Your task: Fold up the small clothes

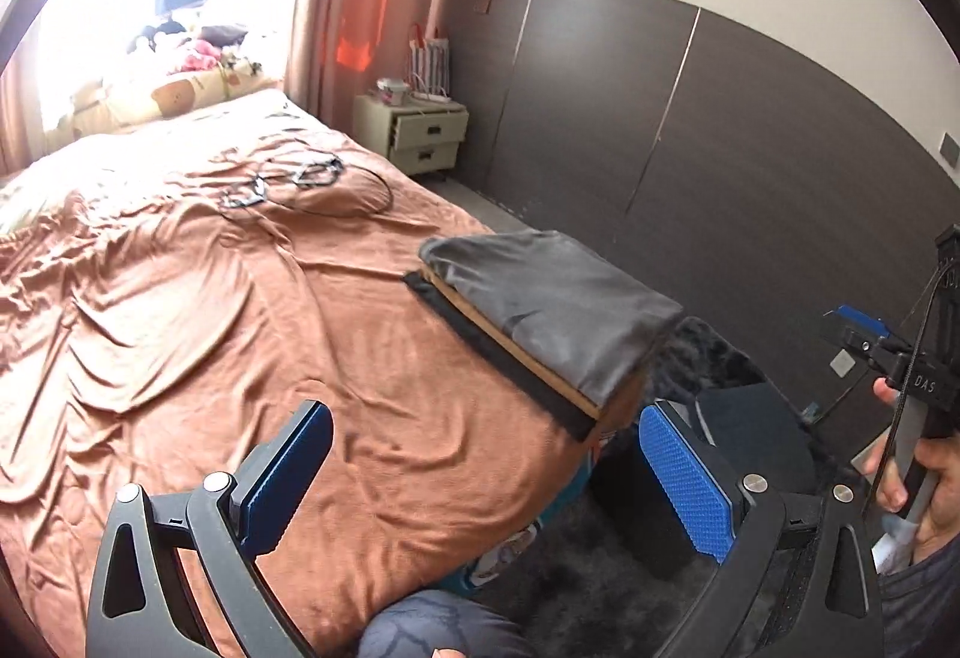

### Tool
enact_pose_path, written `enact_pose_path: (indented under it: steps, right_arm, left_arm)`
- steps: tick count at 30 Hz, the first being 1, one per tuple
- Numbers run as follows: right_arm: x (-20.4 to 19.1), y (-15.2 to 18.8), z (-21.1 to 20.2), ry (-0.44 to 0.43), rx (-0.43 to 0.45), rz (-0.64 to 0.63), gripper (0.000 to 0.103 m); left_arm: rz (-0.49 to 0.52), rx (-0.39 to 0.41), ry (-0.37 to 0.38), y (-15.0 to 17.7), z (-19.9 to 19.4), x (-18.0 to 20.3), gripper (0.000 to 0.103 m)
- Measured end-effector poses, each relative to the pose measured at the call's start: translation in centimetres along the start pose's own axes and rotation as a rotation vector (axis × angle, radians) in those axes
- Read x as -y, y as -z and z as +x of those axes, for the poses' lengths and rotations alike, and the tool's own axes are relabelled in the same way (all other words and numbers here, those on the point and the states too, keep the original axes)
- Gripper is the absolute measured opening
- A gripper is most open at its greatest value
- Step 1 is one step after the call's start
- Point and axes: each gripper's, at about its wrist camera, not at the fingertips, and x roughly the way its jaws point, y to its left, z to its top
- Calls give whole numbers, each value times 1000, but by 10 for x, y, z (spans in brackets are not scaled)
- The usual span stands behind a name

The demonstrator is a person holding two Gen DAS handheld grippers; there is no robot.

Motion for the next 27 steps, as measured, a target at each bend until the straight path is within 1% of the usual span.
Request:
enact_pose_path:
  steps: [3, 5, 7, 12, 20, 25, 27]
  right_arm:
    - [-13, 2, -9, 18, 9, -21, 103]
    - [-18, 4, -13, 4, 14, -16, 103]
    - [-23, 6, -18, 9, 21, -22, 103]
    - [-41, 13, -29, 6, 37, -40, 103]
    - [-71, 33, -45, 1, 78, -65, 103]
    - [-89, 49, -49, -5, 93, -67, 103]
    - [-95, 55, -51, -5, 103, -69, 103]
  left_arm:
    - [-5, 30, 1, 6, -22, -9, 103]
    - [1, 64, -19, 10, -36, -13, 103]
    - [-1, 84, -18, 14, -47, -18, 103]
    - [8, 133, -46, 25, -75, -28, 103]
    - [57, 212, -93, 45, -114, -38, 103]
    - [51, 244, -117, 60, -135, -50, 103]
    - [37, 249, -115, 67, -144, -56, 103]
